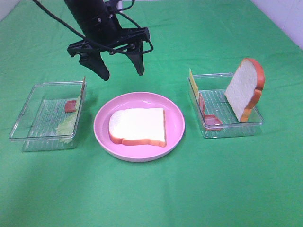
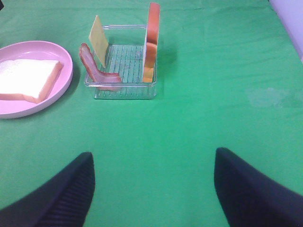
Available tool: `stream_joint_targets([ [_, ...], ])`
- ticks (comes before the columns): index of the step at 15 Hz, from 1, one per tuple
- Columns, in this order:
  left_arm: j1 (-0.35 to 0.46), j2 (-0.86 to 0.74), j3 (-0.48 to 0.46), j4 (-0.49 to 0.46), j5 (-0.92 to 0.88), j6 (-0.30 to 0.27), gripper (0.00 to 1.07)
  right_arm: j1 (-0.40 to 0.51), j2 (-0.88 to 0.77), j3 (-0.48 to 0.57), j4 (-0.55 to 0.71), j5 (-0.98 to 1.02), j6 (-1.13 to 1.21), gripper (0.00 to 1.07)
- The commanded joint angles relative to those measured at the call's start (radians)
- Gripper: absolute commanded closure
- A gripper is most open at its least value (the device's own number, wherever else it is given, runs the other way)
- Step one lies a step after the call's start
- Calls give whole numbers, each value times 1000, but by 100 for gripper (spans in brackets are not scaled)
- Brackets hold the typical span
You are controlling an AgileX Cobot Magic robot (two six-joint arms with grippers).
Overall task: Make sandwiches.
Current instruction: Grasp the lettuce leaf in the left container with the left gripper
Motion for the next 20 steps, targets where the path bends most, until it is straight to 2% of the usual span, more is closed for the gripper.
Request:
stream_joint_targets([
  [1,-3,-23,-42,2,81,-48,28,-5,-15,2,1,-9,-8,39],
  [2,-3,-40,-44,16,81,-52,28,-5,-15,2,1,-9,-8,39],
  [5,-3,-115,-36,134,81,-58,30,-5,-15,2,2,-9,-8,39],
  [8,-3,-195,-16,197,81,-68,30,-5,-15,2,3,-9,-8,39],
  [11,-3,-291,116,305,81,-115,30,-5,-15,2,3,-9,-8,39],
  [13,-3,-340,267,292,81,-170,30,-5,-15,2,3,-9,-8,39],
  [16,-3,-354,425,316,81,-178,30,-5,-15,2,3,-9,-8,39],
  [17,-3,-345,475,352,81,-203,30,-5,-15,2,3,-9,-8,39],
  [20,-3,-295,504,388,45,-236,30,-5,-15,2,3,-9,-8,39],
])
